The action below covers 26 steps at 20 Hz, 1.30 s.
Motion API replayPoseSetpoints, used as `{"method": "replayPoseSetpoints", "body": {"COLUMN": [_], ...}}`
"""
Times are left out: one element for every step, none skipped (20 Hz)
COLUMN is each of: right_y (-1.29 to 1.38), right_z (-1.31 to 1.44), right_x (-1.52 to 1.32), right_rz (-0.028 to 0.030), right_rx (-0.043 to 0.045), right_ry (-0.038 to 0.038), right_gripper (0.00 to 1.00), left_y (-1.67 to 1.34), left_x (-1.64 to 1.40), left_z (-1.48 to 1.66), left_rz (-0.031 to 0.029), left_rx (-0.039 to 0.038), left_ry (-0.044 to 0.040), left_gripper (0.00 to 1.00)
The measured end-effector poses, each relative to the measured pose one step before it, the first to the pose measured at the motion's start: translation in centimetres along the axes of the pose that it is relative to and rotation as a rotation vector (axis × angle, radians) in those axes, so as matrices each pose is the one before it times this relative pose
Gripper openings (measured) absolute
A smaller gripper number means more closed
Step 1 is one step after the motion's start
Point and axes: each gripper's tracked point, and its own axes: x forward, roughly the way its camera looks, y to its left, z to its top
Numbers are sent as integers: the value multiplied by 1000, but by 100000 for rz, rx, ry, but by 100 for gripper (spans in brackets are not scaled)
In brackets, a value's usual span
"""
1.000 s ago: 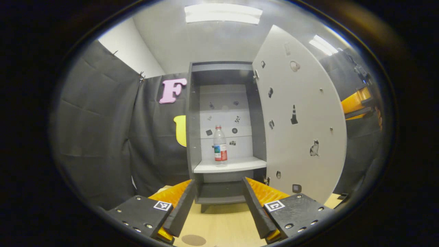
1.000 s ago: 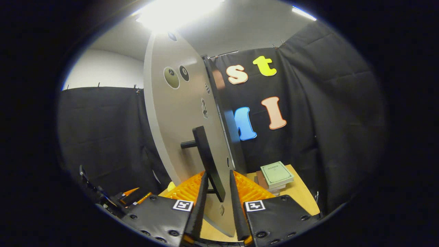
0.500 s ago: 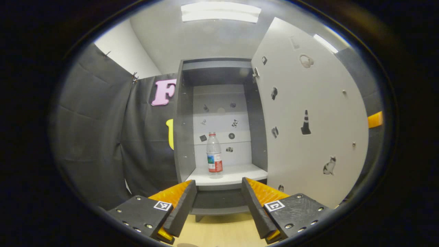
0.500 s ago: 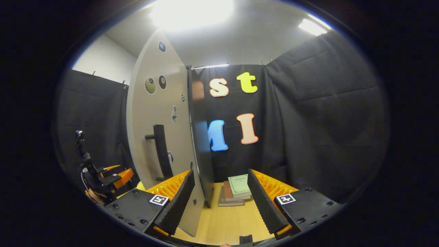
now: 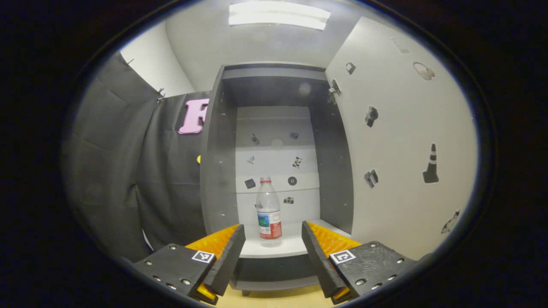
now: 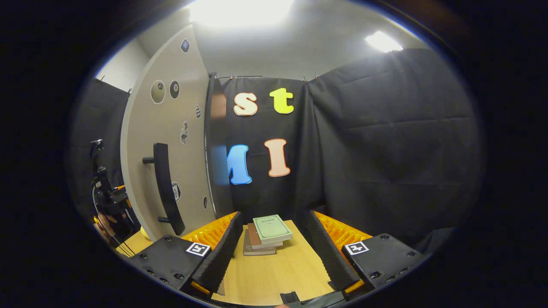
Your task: Open the cabinet door with the right hand, grasp the bottle in the cabinet with the left hand and place it on the coaster, then close the cabinet door with the right hand.
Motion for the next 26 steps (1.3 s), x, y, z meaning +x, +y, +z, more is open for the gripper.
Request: {"method": "replayPoseSetpoints", "body": {"right_y": [-181,-90,69,79,132,117,47,10,33,121,52,30,8,-67,0,168,-14,-26,-67,52,124,165,133,114,114,167], "right_z": [43,61,27,17,69,-44,44,-3,-3,-189,-89,-262,-214,-207,-229,-345,-261,-273,-178,-158,-77,-99,-90,-119,-57,-183], "right_x": [62,155,0,11,-121,-6,-64,-78,-176,-137,-130,77,-71,-66,-106,52,-36,61,-74,-7,-26,108,34,13,16,129], "right_rz": [-2196,-1971,-1582,-1633,-1222,-1246,-1467,-1580,-1451,-1186,-1230,-1366,-1370,-1600,-1211,-1023,-1044,-1274,-1383,-1068,-598,-514,-448,-381,-247,-126], "right_rx": [80,120,251,454,415,280,-74,-382,-450,-515,-440,-367,-173,139,342,393,201,-101,-337,-383,-333,-310,-322,-384,-384,-306], "right_ry": [263,199,105,62,71,-20,-252,-190,-232,108,185,411,317,353,604,689,693,657,410,379,233,159,256,346,262,282], "right_gripper": [98,98,98,98,98,98,98,98,98,98,98,98,98,98,98,98,98,98,98,98,98,98,98,98,98,98], "left_y": [224,-27,62,59,211,99,115,222,209,199,280,224,254,231,298,-1,-168,-47,92,-9,-8,-16,23,47,-5,-206], "left_x": [1070,1265,1157,989,1018,982,785,754,749,822,769,893,747,818,749,841,762,880,655,712,594,594,649,537,358,380], "left_z": [-69,-259,-138,-127,-86,-136,-127,111,38,-128,-76,-308,-187,-313,-102,-326,-92,-346,-318,-335,-483,-404,-512,-583,-272,-278], "left_rz": [-477,-924,-1512,-1327,-593,-271,-396,-24,-379,-340,101,-297,-127,27,-4,-224,-1065,-812,-186,-68,261,165,138,299,245,78], "left_rx": [-346,-445,-156,434,874,746,258,-270,-524,-642,-531,-561,-395,-106,-210,-486,-507,52,705,569,-84,-605,-258,181,355,473], "left_ry": [117,52,-220,16,-19,-156,-144,-728,-553,-602,-110,53,55,161,27,9,25,195,386,596,757,345,855,1165,919,657], "left_gripper": [80,80,80,80,80,80,80,80,80,80,80,80,80,82,84,82,82,82,82,82,82,80,80,82,82,82]}}
